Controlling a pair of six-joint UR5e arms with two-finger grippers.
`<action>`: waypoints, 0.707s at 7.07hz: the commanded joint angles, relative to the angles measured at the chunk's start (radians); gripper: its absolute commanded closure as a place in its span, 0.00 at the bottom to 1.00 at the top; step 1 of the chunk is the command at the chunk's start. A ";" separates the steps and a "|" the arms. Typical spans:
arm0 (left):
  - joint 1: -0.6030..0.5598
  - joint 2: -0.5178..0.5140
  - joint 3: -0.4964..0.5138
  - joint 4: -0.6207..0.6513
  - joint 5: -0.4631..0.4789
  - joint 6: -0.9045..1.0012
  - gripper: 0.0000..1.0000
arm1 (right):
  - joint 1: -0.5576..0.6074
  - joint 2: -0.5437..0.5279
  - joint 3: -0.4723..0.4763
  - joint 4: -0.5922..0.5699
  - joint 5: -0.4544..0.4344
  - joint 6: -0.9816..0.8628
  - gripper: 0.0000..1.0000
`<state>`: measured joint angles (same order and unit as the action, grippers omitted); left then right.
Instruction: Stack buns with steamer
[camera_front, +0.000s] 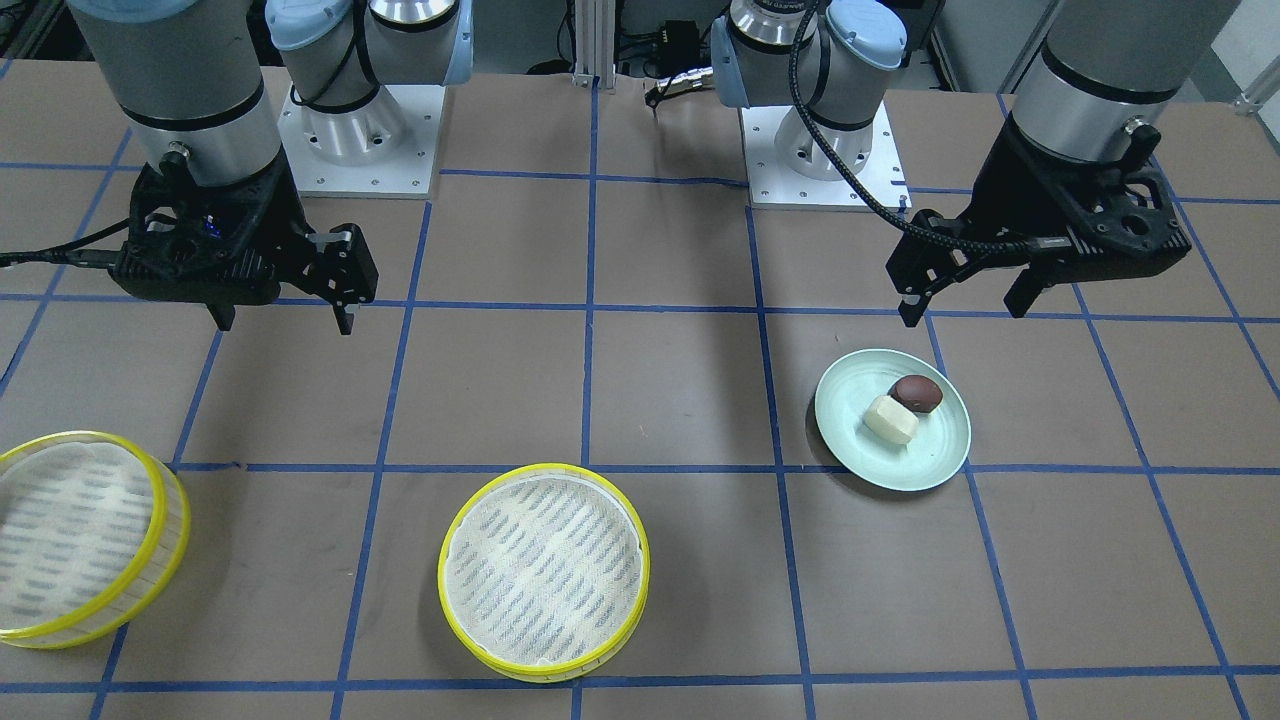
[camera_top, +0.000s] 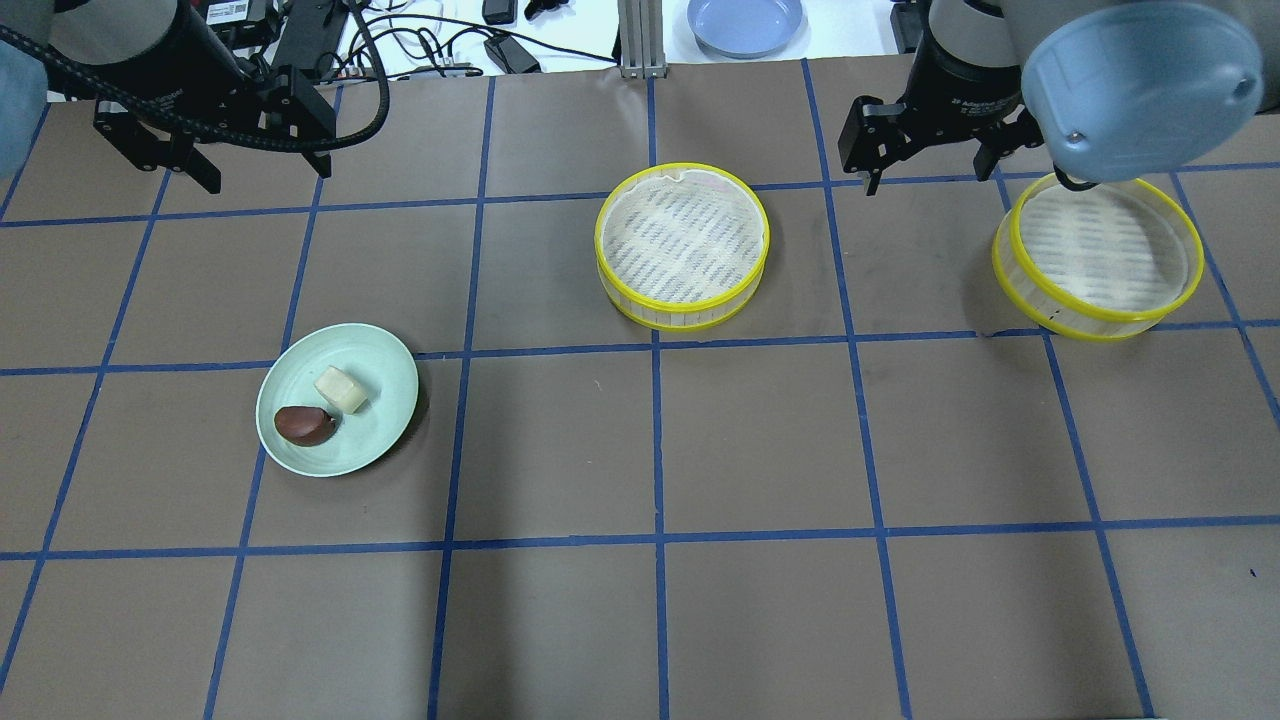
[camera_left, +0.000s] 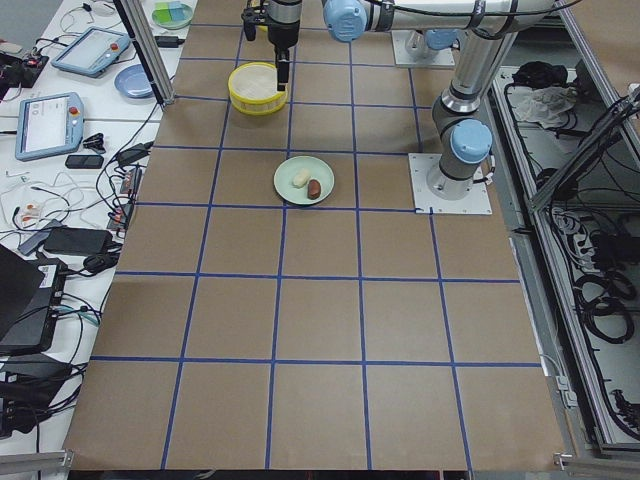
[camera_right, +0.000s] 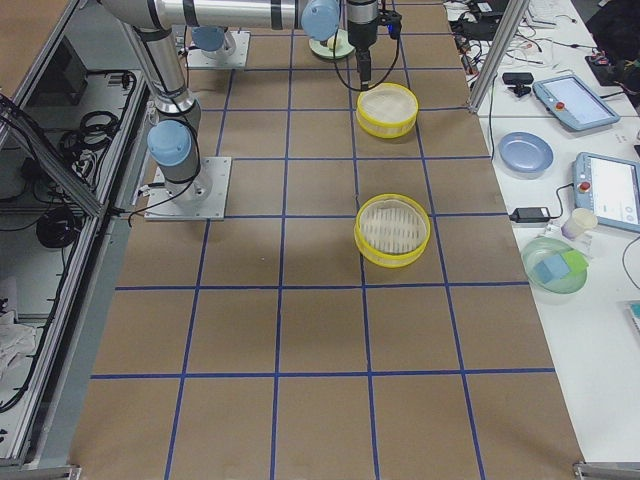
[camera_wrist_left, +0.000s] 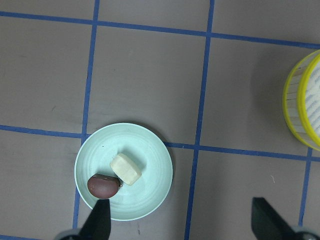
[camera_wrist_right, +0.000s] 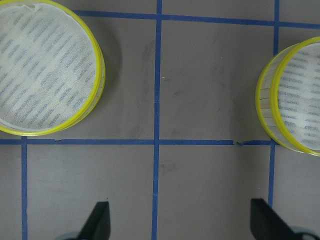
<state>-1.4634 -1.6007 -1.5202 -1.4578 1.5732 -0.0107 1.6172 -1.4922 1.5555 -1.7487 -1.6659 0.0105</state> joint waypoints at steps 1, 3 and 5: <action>0.001 0.001 0.000 -0.001 -0.004 0.002 0.00 | 0.000 0.000 0.000 0.000 0.000 0.000 0.00; 0.023 -0.021 -0.003 0.000 -0.002 0.020 0.00 | 0.000 -0.002 0.000 0.000 0.000 -0.001 0.00; 0.088 -0.048 -0.065 0.011 -0.001 0.023 0.00 | 0.000 -0.002 0.000 0.000 0.000 0.000 0.00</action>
<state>-1.4220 -1.6331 -1.5445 -1.4517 1.5755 0.0081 1.6168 -1.4940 1.5554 -1.7488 -1.6659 0.0104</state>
